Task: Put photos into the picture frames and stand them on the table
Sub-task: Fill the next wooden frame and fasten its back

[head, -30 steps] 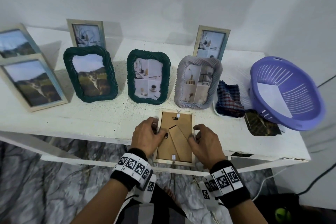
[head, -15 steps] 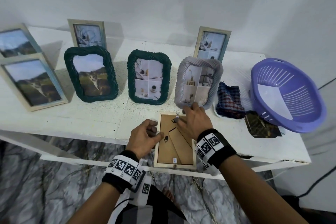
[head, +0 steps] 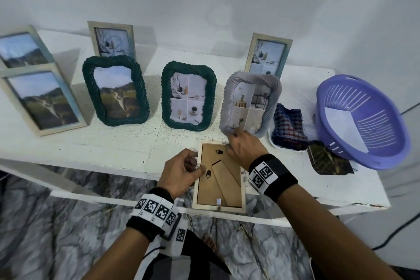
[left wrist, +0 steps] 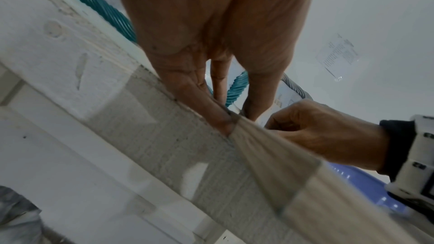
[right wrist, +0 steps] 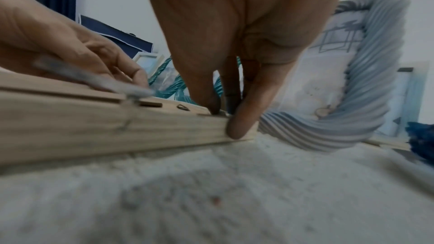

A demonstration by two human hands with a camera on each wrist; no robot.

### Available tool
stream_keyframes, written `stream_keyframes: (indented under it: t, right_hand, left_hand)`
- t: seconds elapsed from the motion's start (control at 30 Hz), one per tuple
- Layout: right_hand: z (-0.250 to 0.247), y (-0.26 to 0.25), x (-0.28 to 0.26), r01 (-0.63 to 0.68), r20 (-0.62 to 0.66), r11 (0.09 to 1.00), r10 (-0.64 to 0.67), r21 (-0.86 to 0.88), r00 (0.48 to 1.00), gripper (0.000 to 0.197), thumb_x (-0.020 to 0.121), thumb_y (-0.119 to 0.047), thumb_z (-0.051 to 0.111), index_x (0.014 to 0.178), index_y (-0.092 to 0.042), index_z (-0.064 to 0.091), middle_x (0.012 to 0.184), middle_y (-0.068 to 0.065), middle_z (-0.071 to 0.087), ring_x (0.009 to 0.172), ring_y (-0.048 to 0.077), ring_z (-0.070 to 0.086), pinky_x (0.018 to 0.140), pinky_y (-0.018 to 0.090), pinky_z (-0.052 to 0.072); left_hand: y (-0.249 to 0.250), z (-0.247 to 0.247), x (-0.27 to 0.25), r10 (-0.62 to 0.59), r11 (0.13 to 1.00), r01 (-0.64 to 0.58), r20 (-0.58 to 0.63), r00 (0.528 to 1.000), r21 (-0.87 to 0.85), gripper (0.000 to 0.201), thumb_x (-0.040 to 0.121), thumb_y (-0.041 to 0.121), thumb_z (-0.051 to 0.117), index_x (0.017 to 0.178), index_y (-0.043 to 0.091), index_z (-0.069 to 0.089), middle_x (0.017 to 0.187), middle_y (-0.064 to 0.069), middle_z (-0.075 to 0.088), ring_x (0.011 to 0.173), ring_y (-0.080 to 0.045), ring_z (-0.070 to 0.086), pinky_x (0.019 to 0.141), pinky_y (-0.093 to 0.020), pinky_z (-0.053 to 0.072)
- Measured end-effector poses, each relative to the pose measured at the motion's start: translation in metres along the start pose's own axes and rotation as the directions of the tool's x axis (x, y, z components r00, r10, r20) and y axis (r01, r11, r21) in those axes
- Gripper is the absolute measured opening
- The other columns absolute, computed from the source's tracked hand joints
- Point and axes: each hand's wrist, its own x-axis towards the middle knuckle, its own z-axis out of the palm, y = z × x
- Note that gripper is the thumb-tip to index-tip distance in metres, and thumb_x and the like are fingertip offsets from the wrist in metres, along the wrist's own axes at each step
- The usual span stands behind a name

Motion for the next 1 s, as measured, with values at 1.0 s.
stream_keyframes:
  t: [1.0]
  right_hand:
    - [0.057, -0.056, -0.128, 0.016, -0.237, 1.000, -0.016, -0.003, 0.971, 0.030, 0.075, -0.044, 0.060, 0.078, -0.014, 0.061, 0.088, 0.007, 0.056, 0.077, 0.026, 0.053, 0.063, 0.037, 0.047]
  left_hand:
    - [-0.003, 0.001, 0.005, -0.068, 0.997, 0.067, -0.031, 0.997, -0.027, 0.038, 0.078, 0.027, 0.082, 0.112, 0.020, 0.066, 0.088, 0.003, 0.065, 0.081, -0.013, 0.065, 0.077, -0.037, 0.060]
